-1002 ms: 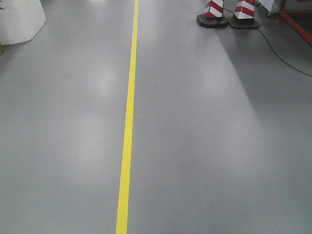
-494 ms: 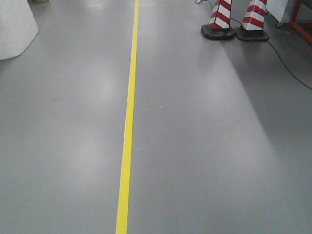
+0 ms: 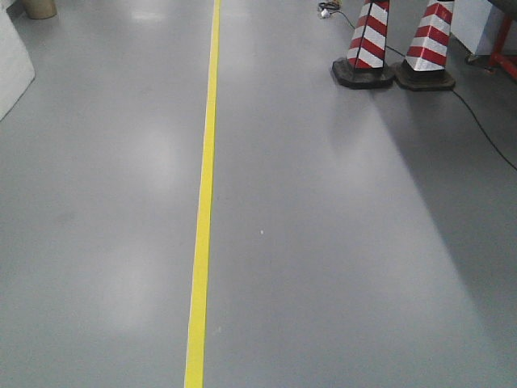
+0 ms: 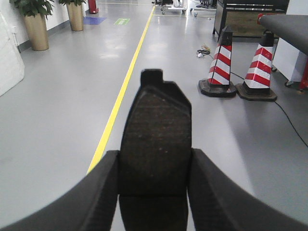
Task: Move and align brake pads A on conveyor
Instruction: 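Drive along the yellow floor line to the black conveyor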
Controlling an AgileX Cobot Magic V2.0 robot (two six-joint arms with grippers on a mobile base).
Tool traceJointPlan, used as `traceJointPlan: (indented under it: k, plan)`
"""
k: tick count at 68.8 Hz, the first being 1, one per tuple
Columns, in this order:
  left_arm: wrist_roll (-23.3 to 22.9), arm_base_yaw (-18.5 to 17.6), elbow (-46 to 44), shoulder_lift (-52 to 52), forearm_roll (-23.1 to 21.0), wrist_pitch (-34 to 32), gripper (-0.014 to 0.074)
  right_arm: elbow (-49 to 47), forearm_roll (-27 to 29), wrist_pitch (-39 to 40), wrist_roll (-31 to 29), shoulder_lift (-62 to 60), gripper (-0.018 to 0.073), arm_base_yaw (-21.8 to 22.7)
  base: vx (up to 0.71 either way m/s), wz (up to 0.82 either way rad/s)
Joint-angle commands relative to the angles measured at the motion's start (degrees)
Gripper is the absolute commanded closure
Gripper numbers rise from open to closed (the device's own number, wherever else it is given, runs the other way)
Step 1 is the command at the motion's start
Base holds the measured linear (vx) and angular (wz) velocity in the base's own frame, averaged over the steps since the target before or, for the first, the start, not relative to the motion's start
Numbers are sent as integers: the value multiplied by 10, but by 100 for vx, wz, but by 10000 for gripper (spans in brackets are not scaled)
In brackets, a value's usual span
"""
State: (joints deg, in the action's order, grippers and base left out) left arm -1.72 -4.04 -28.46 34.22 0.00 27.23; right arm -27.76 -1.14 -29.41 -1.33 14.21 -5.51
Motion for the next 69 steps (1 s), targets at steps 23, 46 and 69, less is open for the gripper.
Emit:
traceJointPlan:
  k: [23, 46, 69]
  plan:
    - [-6, -2, -18, 2, -6, -52, 603, -16, -4, 53, -6, 5, 565, 0, 76, 3]
    - [-6, -2, -18, 2, -6, -52, 603, -16, -4, 53, -6, 5, 565, 0, 77, 4]
    - [-6, -2, -18, 2, -6, -52, 603, -16, -4, 53, -6, 5, 565, 0, 77, 1]
